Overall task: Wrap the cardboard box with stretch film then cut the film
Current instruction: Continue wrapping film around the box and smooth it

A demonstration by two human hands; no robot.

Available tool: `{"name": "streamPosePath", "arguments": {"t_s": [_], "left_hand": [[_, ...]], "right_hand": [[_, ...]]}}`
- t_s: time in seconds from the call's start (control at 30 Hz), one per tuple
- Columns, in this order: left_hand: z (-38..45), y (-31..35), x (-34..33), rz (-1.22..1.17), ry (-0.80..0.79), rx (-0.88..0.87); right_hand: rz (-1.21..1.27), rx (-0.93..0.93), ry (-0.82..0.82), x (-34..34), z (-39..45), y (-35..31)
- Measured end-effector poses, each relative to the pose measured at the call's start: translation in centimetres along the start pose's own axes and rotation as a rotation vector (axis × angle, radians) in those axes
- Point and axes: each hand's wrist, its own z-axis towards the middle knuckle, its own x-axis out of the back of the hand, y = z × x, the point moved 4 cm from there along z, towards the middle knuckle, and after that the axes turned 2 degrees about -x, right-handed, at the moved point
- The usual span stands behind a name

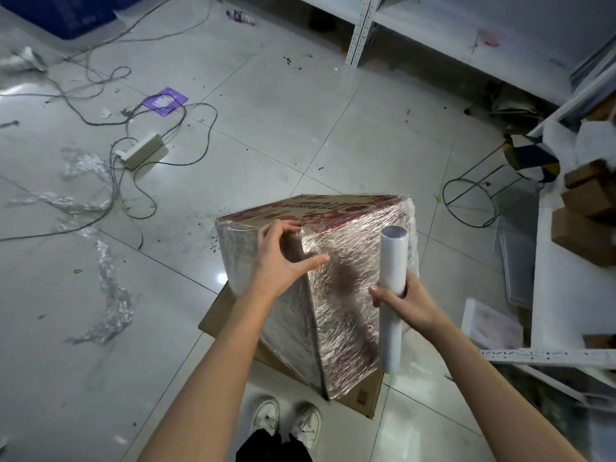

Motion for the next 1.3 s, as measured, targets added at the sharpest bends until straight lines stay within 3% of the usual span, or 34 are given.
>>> {"name": "streamPosePath", "arguments": {"t_s": [0.13, 0.37, 0.73, 1.03, 1.3], "left_hand": [[0.3, -0.3, 0.3, -0.012, -0.008, 0.0], [0.3, -0.5, 0.8, -0.053, 0.009, -0.003], [0.4, -1.6, 1.7, -0.07, -0.044, -0.042], [0.3, -0.6, 2.9, 0.123, -0.243, -0.167], [0.2, -0.9, 2.5, 0.039, -0.055, -0.106]], "right_hand": [[0.038, 0.007, 0.019, 0.0, -0.5, -0.4], [-0.235, 0.033, 0.309, 0.4, 0.4, -0.9], [-0.292, -0.056, 0.252, -2.2, 2.1, -0.7], [-0.309, -0.025, 0.287, -2.4, 2.7, -1.4], [-0.339, -0.003, 0.249, -2.8, 2.9, -2.0]]}}
